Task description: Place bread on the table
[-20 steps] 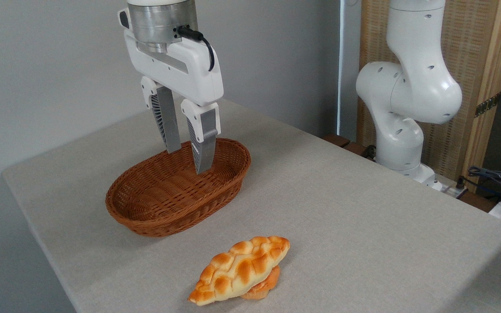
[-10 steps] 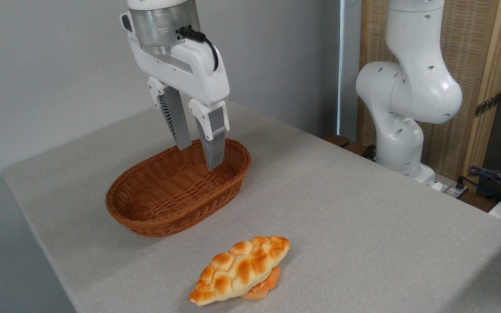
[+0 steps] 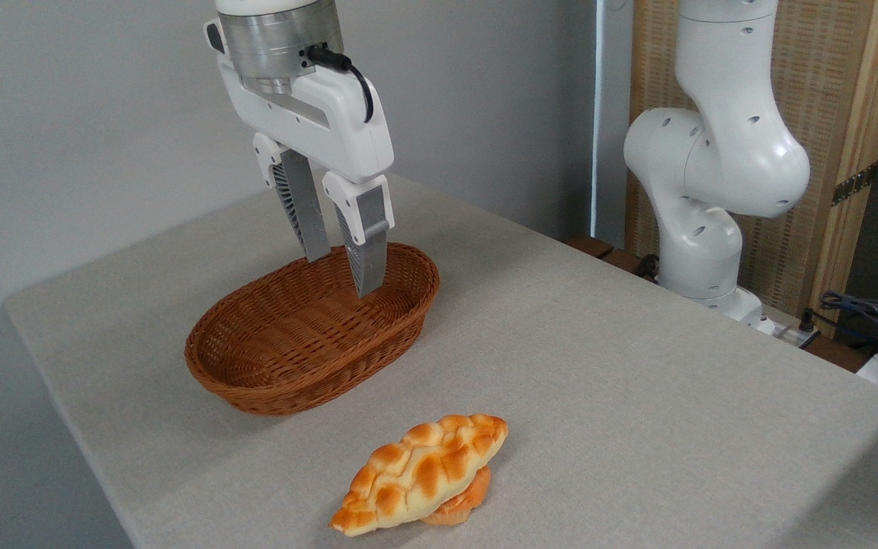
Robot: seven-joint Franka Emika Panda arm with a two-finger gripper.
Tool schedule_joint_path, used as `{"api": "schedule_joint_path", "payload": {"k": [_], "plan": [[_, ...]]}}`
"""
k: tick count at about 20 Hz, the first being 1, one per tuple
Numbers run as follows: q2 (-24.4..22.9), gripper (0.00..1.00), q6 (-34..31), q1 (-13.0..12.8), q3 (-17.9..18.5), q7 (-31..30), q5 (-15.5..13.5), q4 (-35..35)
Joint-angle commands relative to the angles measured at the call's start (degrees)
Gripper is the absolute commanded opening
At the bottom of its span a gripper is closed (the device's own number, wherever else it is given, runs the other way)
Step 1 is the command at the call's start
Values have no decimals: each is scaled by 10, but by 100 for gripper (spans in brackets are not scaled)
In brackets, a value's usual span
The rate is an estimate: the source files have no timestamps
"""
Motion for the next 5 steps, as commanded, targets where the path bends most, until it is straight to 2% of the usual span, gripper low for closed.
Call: {"api": "schedule_joint_path", "payload": {"k": [1, 5], "plan": [[3, 100, -15, -6, 0, 1, 15, 14], [4, 100, -14, -9, 0, 3, 14, 14]]}}
